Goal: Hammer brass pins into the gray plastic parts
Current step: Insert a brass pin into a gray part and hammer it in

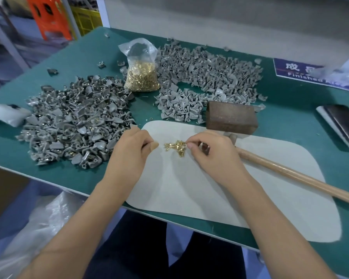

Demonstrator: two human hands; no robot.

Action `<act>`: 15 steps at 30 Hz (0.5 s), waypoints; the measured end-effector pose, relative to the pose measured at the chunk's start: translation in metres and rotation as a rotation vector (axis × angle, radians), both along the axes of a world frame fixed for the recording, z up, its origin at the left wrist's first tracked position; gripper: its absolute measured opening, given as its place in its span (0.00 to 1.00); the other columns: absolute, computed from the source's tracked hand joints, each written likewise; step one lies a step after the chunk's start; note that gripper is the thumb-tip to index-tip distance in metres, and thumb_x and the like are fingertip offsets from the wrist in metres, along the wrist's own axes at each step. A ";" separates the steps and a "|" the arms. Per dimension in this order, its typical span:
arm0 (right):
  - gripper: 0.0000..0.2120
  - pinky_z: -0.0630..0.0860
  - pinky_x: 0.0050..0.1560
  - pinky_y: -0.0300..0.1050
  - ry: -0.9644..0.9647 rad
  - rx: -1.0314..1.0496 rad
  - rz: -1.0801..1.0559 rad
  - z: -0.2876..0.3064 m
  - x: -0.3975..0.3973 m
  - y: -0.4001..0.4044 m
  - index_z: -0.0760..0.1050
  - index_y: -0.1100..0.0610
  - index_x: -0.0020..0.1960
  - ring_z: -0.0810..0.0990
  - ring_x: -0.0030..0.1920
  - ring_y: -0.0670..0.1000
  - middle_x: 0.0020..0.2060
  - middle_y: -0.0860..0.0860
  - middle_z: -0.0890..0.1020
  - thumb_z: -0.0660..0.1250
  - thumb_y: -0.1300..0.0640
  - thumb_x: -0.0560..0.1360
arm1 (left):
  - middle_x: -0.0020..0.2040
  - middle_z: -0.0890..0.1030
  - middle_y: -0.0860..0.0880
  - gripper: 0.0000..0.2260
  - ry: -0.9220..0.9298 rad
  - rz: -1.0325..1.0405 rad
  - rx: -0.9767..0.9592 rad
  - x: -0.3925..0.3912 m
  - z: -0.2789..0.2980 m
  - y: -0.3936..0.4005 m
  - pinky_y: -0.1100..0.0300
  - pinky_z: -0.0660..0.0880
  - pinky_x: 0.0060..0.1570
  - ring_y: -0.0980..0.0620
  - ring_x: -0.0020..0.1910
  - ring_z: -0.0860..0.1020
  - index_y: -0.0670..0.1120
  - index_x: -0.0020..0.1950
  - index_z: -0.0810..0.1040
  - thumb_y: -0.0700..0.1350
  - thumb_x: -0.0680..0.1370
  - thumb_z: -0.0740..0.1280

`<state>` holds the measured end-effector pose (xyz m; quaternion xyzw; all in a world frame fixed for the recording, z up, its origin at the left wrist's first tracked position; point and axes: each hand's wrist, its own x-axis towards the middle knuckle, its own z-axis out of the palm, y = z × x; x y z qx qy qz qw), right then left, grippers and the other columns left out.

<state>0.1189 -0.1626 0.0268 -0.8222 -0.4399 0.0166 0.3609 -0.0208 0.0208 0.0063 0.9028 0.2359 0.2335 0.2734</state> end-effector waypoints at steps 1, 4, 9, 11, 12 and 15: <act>0.04 0.76 0.49 0.52 -0.001 -0.004 0.000 0.000 0.000 0.000 0.85 0.50 0.49 0.78 0.44 0.47 0.42 0.45 0.83 0.71 0.56 0.78 | 0.40 0.73 0.50 0.09 0.006 0.001 0.008 0.001 0.000 0.001 0.58 0.63 0.41 0.52 0.42 0.70 0.44 0.41 0.76 0.42 0.79 0.72; 0.04 0.76 0.50 0.54 0.002 -0.008 -0.006 0.001 0.000 -0.001 0.85 0.49 0.49 0.79 0.45 0.48 0.43 0.45 0.83 0.71 0.55 0.78 | 0.42 0.74 0.51 0.08 0.020 -0.011 0.022 0.002 0.000 0.001 0.56 0.65 0.43 0.51 0.44 0.71 0.44 0.43 0.76 0.43 0.81 0.70; 0.04 0.76 0.51 0.54 -0.003 -0.013 -0.011 0.002 0.002 -0.002 0.85 0.49 0.49 0.80 0.46 0.49 0.43 0.45 0.83 0.70 0.55 0.79 | 0.48 0.80 0.51 0.05 0.019 -0.057 -0.062 -0.007 0.006 0.003 0.68 0.71 0.48 0.54 0.48 0.77 0.45 0.56 0.80 0.42 0.80 0.70; 0.05 0.76 0.50 0.54 0.002 -0.007 -0.007 0.001 0.001 -0.002 0.85 0.49 0.49 0.80 0.46 0.49 0.43 0.45 0.83 0.71 0.56 0.79 | 0.52 0.82 0.52 0.09 0.033 -0.090 -0.138 -0.015 0.010 0.006 0.76 0.70 0.51 0.56 0.51 0.79 0.46 0.61 0.80 0.40 0.81 0.69; 0.05 0.77 0.50 0.54 0.000 -0.010 -0.003 0.001 0.000 -0.002 0.85 0.49 0.49 0.80 0.46 0.49 0.43 0.45 0.83 0.71 0.56 0.79 | 0.54 0.82 0.52 0.10 0.047 -0.099 -0.143 -0.020 0.012 0.007 0.77 0.69 0.52 0.56 0.52 0.79 0.46 0.63 0.79 0.39 0.82 0.68; 0.05 0.77 0.50 0.53 -0.047 -0.044 0.004 0.000 -0.004 0.002 0.85 0.48 0.49 0.79 0.46 0.47 0.43 0.43 0.83 0.70 0.55 0.79 | 0.58 0.79 0.50 0.13 0.092 -0.075 -0.120 -0.030 0.013 0.009 0.77 0.68 0.51 0.57 0.54 0.76 0.44 0.67 0.78 0.39 0.83 0.66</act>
